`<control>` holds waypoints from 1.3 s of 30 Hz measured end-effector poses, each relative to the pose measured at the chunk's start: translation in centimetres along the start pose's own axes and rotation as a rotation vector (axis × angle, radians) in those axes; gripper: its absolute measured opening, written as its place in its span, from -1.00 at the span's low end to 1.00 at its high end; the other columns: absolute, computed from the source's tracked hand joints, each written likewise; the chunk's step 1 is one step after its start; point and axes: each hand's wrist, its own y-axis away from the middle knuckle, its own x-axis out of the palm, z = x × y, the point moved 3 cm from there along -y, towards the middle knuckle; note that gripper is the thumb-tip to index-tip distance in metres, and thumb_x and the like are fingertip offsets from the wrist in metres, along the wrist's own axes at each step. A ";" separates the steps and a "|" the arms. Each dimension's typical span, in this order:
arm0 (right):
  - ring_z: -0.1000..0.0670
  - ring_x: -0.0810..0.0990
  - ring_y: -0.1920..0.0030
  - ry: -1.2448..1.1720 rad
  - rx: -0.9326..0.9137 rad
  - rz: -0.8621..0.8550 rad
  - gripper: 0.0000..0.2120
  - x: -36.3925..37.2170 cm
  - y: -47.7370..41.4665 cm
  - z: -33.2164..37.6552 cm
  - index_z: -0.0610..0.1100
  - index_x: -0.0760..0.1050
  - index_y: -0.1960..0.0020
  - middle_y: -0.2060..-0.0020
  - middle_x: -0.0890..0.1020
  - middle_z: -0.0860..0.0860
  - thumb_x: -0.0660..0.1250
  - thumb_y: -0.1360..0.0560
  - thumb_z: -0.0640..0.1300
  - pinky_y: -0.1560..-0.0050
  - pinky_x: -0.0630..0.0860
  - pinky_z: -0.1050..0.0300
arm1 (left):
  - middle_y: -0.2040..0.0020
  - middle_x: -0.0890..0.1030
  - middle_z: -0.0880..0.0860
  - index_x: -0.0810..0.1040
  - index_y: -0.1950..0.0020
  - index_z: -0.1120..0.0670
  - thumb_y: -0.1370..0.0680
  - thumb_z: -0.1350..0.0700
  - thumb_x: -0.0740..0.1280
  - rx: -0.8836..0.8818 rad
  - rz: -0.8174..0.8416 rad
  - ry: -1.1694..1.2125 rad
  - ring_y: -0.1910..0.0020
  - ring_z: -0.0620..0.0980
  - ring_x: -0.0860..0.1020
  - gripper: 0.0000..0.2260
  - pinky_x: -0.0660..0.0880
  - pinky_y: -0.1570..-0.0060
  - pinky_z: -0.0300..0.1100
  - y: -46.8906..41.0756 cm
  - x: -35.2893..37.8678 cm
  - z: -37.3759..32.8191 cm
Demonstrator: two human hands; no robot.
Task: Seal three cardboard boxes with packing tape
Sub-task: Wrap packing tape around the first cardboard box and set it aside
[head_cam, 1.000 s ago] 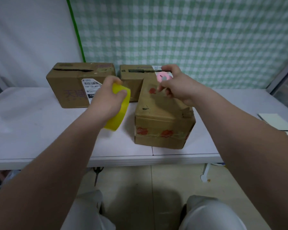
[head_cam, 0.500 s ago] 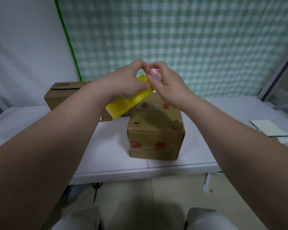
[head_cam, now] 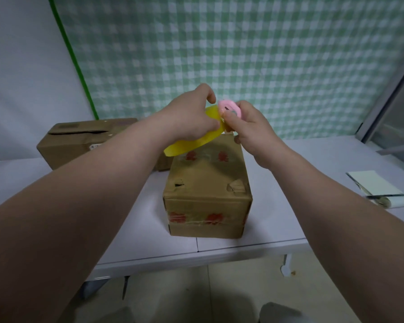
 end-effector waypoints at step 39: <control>0.23 0.56 0.19 -0.007 0.156 0.062 -0.69 -1.3 6.5 -7.0 -0.04 0.61 0.14 0.17 0.64 0.08 0.22 -0.58 0.13 0.10 0.45 0.22 | 0.05 0.49 -0.05 0.54 -0.06 0.05 -0.47 0.07 0.41 0.268 -0.193 -0.161 -0.05 0.01 0.46 -0.81 0.30 0.02 -0.17 4.6 7.3 2.8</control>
